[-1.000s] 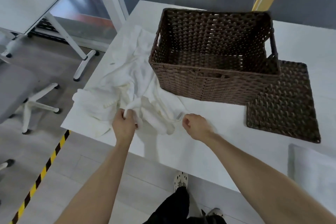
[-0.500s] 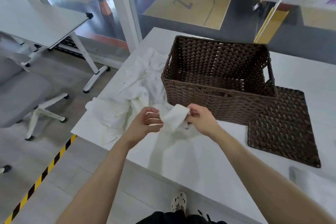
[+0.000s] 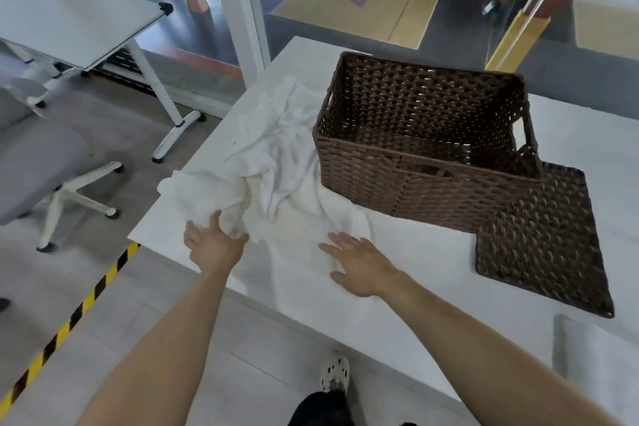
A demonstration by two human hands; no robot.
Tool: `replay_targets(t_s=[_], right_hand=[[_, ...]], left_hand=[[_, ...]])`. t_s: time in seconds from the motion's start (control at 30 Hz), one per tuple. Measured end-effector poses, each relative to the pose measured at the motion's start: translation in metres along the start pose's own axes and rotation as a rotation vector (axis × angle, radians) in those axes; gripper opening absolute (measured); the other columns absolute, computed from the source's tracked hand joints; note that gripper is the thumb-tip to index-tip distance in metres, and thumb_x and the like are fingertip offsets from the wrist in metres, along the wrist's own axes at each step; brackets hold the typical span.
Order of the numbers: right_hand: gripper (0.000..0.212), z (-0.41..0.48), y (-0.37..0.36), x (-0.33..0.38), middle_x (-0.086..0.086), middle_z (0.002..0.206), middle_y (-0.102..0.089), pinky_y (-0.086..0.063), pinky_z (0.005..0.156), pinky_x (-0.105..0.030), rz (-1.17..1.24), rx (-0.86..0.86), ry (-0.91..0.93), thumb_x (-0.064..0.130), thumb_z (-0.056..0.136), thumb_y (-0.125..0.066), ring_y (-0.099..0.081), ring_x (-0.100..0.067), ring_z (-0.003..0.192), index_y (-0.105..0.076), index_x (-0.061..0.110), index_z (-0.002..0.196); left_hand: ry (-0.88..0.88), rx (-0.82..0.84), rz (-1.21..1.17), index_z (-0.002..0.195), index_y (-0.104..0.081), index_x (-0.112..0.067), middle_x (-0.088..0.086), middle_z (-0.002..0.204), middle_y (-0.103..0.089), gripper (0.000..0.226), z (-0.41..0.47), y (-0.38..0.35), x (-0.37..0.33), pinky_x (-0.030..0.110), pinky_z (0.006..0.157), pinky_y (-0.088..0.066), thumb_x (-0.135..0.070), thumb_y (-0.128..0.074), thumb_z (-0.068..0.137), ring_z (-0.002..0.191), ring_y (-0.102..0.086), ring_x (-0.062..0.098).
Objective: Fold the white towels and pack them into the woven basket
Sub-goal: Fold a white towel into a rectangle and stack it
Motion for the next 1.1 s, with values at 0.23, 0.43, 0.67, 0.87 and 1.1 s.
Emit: replay_targets(t_s=[0.23,0.43,0.67,0.87,1.1], right_hand=[[0.064,0.029,-0.044,-0.004,0.0,0.177,0.016,-0.02,0.129,-0.048,-0.131,0.16,-0.061,0.049,0.112,-0.032,0.0,-0.021,0.164,-0.009,0.033,0.17],[0.071,0.025,-0.049,-0.001,0.0,0.177,0.017,-0.02,0.129,-0.047,-0.147,0.122,-0.068,0.052,0.109,-0.04,0.0,-0.021,0.164,-0.011,0.033,0.17],[0.068,0.028,-0.017,-0.009,0.006,0.176,-0.018,-0.026,0.126,-0.035,0.322,0.179,-0.16,0.06,0.103,-0.056,-0.027,-0.017,0.158,-0.041,0.03,0.162],[0.05,-0.039,0.095,0.01,0.013,0.122,-0.076,-0.06,0.098,-0.037,1.301,-0.277,-0.159,0.065,0.092,-0.071,-0.072,-0.012,0.113,-0.067,0.037,0.133],[0.066,-0.15,0.122,-0.04,0.021,0.122,-0.071,-0.054,0.097,-0.032,0.986,-0.505,-0.278,0.04,0.072,-0.094,-0.064,-0.003,0.113,-0.064,0.042,0.13]], left_hand=[[0.041,0.138,0.012,0.156,-0.029,-0.049,0.019,0.141,-0.043,0.098,0.042,-0.016,0.025,0.051,0.097,-0.055,-0.056,-0.087,0.078,0.119,-0.059,0.046],[-0.07,0.018,-0.024,0.114,-0.05,-0.022,0.009,0.093,-0.063,0.038,0.043,-0.006,0.021,0.043,0.066,-0.055,-0.024,-0.075,0.085,0.083,-0.066,0.039],[-0.258,0.212,-0.366,0.104,-0.068,-0.031,0.001,0.086,-0.069,0.026,-0.014,0.09,-0.02,0.033,0.059,-0.053,-0.02,-0.077,0.082,0.074,-0.066,0.022],[-0.539,0.541,-0.421,0.099,-0.068,-0.021,0.008,0.096,-0.063,0.034,-0.094,0.147,-0.105,0.035,0.071,-0.044,-0.013,-0.063,0.066,0.079,-0.055,0.015],[-0.922,0.774,-0.346,0.102,-0.07,-0.025,-0.013,0.094,-0.065,0.04,-0.191,0.083,-0.248,0.017,0.068,-0.046,0.008,-0.066,0.079,0.08,-0.057,0.001]])
Point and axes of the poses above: each hand's wrist, its own z-axis towards the middle knuckle, its own y-axis out of the back of the hand, x = y × z, the point moved 4 cm from there along z, towards the middle knuckle
